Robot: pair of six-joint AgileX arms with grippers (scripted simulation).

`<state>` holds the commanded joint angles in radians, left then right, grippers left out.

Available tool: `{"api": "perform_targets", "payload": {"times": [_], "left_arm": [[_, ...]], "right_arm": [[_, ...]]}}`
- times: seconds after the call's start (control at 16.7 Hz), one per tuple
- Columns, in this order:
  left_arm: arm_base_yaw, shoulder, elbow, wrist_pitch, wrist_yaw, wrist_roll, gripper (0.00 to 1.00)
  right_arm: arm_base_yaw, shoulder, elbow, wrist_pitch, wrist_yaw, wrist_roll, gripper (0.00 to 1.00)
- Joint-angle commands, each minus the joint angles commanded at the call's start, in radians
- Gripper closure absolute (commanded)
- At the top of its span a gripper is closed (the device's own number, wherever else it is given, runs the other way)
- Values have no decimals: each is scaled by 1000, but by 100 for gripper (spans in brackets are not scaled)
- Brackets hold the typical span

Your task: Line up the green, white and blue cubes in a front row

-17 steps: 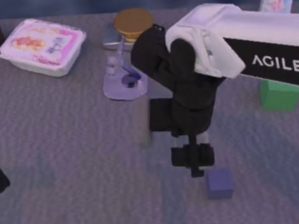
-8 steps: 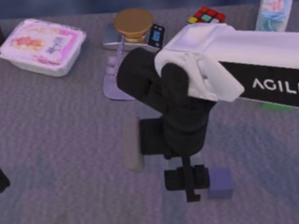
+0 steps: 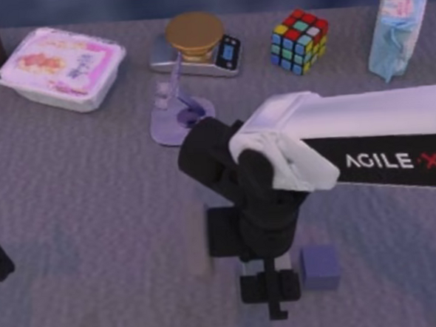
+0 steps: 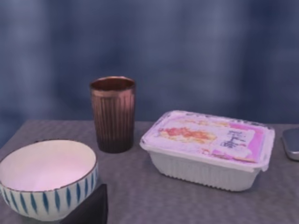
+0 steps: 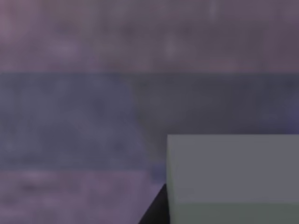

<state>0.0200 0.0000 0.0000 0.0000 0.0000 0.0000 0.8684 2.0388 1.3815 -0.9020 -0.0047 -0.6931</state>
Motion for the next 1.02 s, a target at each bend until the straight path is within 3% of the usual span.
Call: {"api": "perform_targets", "payload": {"times": [0.3,1.02], "left_arm": [[0,0,0,0,0,0,0],[0,0,0,0,0,0,0]], "right_arm": [[1,6,-14,18,1,0,100],[1,6,-14,18,1,0,10]]}}
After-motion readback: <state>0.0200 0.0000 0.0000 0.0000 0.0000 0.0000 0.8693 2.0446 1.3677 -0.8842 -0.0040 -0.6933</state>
